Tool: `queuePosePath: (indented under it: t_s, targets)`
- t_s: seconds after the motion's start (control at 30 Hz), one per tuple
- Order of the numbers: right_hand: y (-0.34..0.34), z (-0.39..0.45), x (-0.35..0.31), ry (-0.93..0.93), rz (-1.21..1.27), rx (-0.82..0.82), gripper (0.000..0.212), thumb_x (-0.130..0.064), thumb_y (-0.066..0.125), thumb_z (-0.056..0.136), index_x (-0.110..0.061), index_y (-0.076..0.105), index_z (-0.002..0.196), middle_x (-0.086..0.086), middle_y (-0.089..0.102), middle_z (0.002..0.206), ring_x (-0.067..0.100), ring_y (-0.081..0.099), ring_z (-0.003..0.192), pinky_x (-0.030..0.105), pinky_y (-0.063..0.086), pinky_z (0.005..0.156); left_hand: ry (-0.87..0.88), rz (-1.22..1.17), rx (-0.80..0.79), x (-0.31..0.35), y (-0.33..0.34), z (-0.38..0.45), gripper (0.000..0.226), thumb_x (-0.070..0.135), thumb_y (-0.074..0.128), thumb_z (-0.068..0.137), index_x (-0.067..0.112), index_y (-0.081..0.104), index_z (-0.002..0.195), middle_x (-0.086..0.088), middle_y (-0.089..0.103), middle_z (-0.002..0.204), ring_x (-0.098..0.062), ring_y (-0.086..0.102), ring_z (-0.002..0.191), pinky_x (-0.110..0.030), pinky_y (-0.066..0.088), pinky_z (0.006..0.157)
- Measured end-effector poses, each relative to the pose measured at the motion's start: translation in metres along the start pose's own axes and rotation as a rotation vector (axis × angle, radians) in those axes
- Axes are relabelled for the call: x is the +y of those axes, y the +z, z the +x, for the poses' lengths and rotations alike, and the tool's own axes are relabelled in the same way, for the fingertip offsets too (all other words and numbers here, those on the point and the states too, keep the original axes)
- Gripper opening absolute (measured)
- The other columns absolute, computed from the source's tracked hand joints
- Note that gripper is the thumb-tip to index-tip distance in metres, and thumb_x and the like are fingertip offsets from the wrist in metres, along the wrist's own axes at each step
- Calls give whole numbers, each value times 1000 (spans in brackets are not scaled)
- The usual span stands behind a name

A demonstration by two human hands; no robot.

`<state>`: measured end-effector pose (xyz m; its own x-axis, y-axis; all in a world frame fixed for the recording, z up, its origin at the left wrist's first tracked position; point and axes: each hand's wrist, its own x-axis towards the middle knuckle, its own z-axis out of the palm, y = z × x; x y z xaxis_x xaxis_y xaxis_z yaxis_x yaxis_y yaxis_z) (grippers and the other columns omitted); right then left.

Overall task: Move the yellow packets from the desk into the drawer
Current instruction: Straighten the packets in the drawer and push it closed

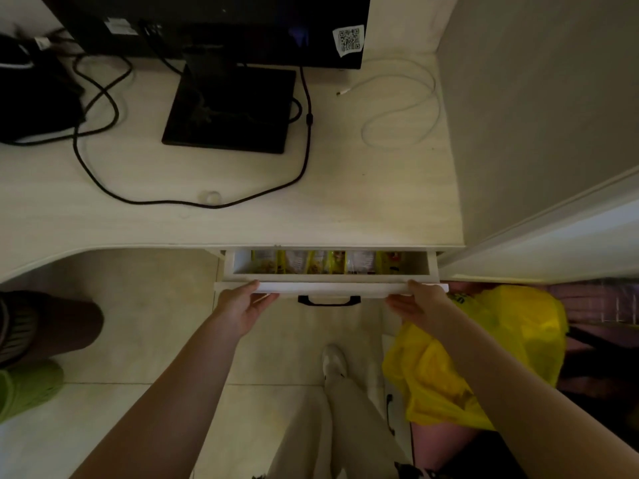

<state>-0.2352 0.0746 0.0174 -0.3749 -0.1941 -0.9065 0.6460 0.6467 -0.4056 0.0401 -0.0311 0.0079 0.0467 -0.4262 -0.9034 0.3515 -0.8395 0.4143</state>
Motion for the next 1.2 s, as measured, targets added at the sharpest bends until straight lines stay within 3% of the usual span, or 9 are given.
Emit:
queuePosePath:
  t_s: [0.13, 0.27, 0.37, 0.43, 0.5, 0.67, 0.83, 1.1, 1.2]
  targets:
    - [6, 9, -18, -3, 0, -35, 15, -10, 43, 99, -5, 41, 114, 23, 60, 91, 34, 65, 82, 48, 54, 86, 49, 17, 2, 11, 15, 6, 36, -7, 52, 91, -9, 46, 127, -28, 52, 122, -39, 56, 115, -41, 51, 84]
    - [11, 19, -30, -20, -15, -47, 25, 0, 40, 99, 4, 42, 123, 27, 61, 100, 32, 65, 73, 37, 59, 54, 88, 29, -10, 18, 21, 13, 36, -13, 49, 89, -10, 47, 125, -29, 55, 120, -38, 58, 111, -41, 50, 88]
    - [14, 24, -39, -50, -29, -55, 14, 7, 39, 96, 8, 46, 108, 24, 60, 82, 31, 64, 72, 40, 56, 74, 101, 62, -22, 24, 27, 15, 17, -15, 49, 88, -8, 55, 102, -29, 59, 106, -33, 63, 90, -40, 50, 92]
    - [17, 25, -42, -64, -48, -52, 10, 11, 41, 94, 7, 49, 96, 22, 60, 80, 26, 65, 62, 39, 59, 68, 96, 83, -26, 27, 31, 16, 12, -15, 49, 88, -6, 55, 93, -24, 60, 95, -30, 64, 84, -41, 51, 93]
    - [19, 26, -43, -83, -70, -55, 11, 13, 41, 93, 5, 49, 91, 20, 60, 82, 23, 65, 61, 33, 59, 57, 96, 128, -41, 29, 33, 17, 14, -13, 48, 89, -6, 55, 100, -20, 61, 95, -27, 65, 85, -38, 54, 86]
    - [20, 27, -46, -125, -97, -86, 11, 10, 43, 93, 3, 50, 99, 15, 60, 81, 23, 62, 71, 34, 54, 70, 80, 174, -56, 30, 35, 21, 33, -9, 50, 90, -5, 48, 122, -16, 58, 115, -29, 66, 96, -35, 54, 84]
    - [17, 27, -43, -154, -163, -68, 11, 7, 48, 93, 2, 51, 102, 13, 61, 80, 22, 62, 70, 32, 54, 64, 84, 200, -83, 33, 30, 16, 63, -5, 56, 88, 6, 30, 144, -9, 59, 124, -26, 68, 95, -34, 57, 77]
    - [7, 2, -21, -185, -298, -109, 24, -2, 44, 97, -16, 45, 77, 2, 54, 49, 7, 46, 29, 20, 38, 39, 218, 424, -106, 21, 5, -19, 59, 4, 62, 88, 16, 37, 140, -14, 59, 122, -29, 68, 95, -34, 56, 74]
    - [6, -9, 4, -257, -360, -118, 10, -7, 52, 94, -8, 54, 103, 8, 63, 67, 16, 57, 53, 26, 45, 48, 252, 503, -160, 5, -3, -40, 47, 6, 65, 86, 14, 48, 129, -13, 63, 112, -28, 68, 93, -35, 57, 75]
